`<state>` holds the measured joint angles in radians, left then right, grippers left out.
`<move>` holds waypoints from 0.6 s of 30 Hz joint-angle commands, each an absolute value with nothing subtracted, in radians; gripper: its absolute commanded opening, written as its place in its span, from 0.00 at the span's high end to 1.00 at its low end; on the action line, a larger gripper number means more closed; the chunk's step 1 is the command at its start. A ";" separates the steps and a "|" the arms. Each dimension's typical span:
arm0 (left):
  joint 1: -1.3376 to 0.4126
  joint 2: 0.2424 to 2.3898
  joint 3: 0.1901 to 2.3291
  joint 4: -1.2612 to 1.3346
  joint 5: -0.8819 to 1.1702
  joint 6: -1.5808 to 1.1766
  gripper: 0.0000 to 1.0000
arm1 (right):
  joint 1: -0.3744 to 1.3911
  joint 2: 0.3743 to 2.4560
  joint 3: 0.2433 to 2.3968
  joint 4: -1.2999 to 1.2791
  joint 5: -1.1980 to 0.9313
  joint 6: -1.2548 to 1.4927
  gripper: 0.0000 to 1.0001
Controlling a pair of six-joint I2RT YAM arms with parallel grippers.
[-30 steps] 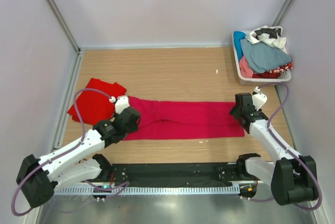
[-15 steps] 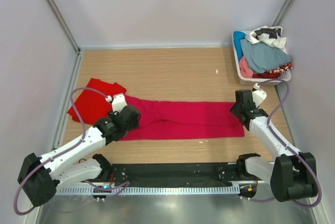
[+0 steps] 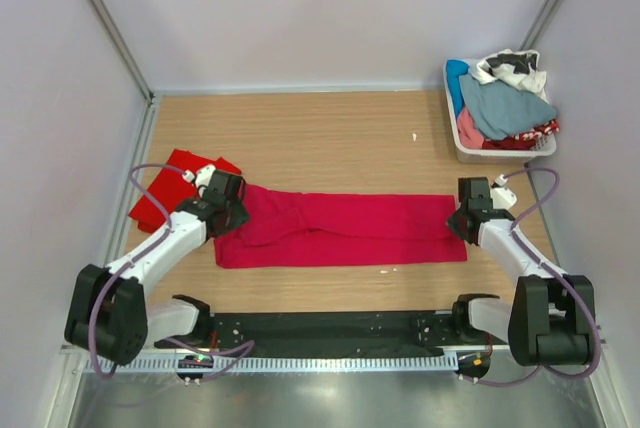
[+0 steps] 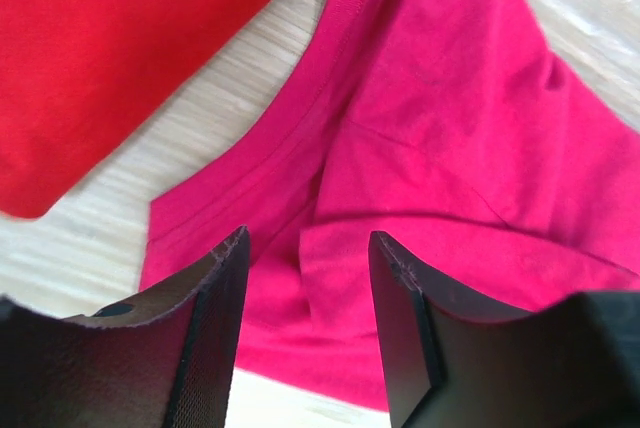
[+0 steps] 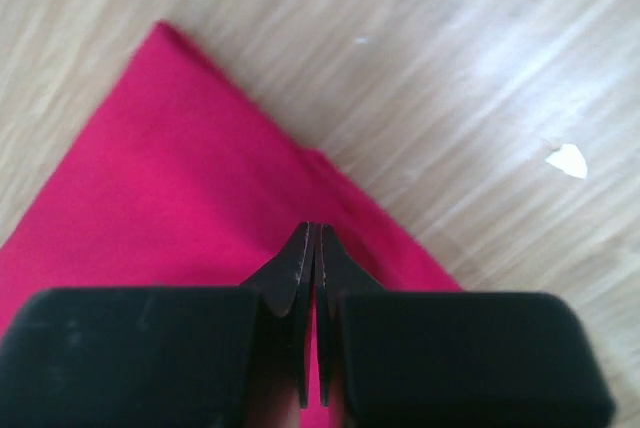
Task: Fold and stack the t-shirts
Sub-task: Fold the tshirt
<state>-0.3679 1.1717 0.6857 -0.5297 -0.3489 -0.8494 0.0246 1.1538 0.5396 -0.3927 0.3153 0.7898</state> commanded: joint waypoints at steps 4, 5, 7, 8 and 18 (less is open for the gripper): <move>-0.292 1.293 0.770 -0.423 -0.261 -0.815 0.50 | -0.052 1.149 0.561 -0.456 0.421 0.842 0.99; -0.284 1.301 0.779 -0.417 -0.258 -0.813 0.50 | -0.052 1.134 0.568 -0.462 0.440 0.841 0.99; -0.278 1.331 0.805 -0.408 -0.249 -0.815 0.50 | -0.052 1.088 0.571 -0.439 0.462 0.815 0.98; -0.278 1.344 0.814 -0.408 -0.250 -0.813 0.50 | -0.052 1.075 0.569 -0.417 0.440 0.792 0.96; -0.256 1.551 0.929 -0.414 -0.287 -0.798 0.63 | 0.118 1.149 0.676 -0.302 0.190 0.592 0.67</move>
